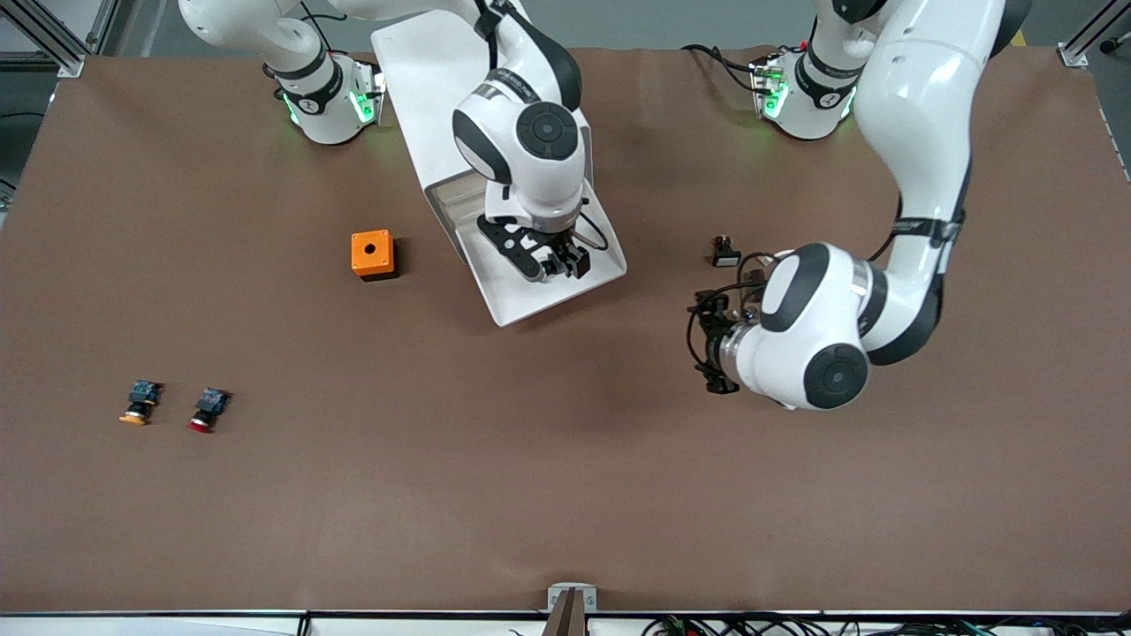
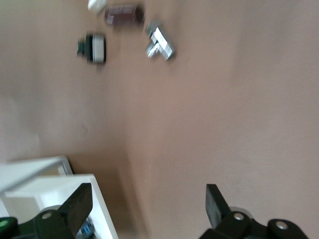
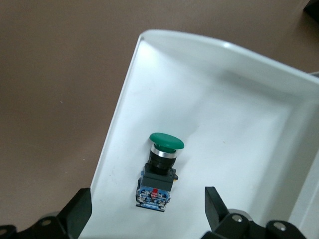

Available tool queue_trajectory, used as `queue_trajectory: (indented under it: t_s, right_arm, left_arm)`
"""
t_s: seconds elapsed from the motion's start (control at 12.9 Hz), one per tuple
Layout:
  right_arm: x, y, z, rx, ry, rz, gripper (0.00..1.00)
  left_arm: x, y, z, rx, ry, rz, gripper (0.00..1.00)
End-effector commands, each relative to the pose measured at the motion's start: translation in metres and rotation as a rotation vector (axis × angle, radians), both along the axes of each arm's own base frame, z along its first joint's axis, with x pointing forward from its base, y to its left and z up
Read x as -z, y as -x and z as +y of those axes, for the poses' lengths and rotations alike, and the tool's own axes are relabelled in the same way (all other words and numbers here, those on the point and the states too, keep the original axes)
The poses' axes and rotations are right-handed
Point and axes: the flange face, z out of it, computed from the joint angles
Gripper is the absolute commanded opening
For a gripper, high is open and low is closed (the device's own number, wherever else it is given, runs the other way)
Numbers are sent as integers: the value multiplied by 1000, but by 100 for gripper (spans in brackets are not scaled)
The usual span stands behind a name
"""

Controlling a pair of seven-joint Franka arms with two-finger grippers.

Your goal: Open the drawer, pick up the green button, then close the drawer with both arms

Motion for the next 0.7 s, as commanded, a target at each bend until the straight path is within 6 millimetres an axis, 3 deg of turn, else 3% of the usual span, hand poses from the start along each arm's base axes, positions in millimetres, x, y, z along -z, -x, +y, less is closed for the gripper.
queue_trajectory:
  t_s: [0.0,0.46,0.62]
  right_arm:
    - [11,3,8,20,19,-11,100]
    - [40,13,20,72,38,-2,100]
    - [40,13,20,73,37,-1,100]
  left_arm:
    - [-58,4,31,222,20,-98,100]
    - [-144,26,90,770,155,-185,100]
    - [-162,38,100,943,193,-209,100]
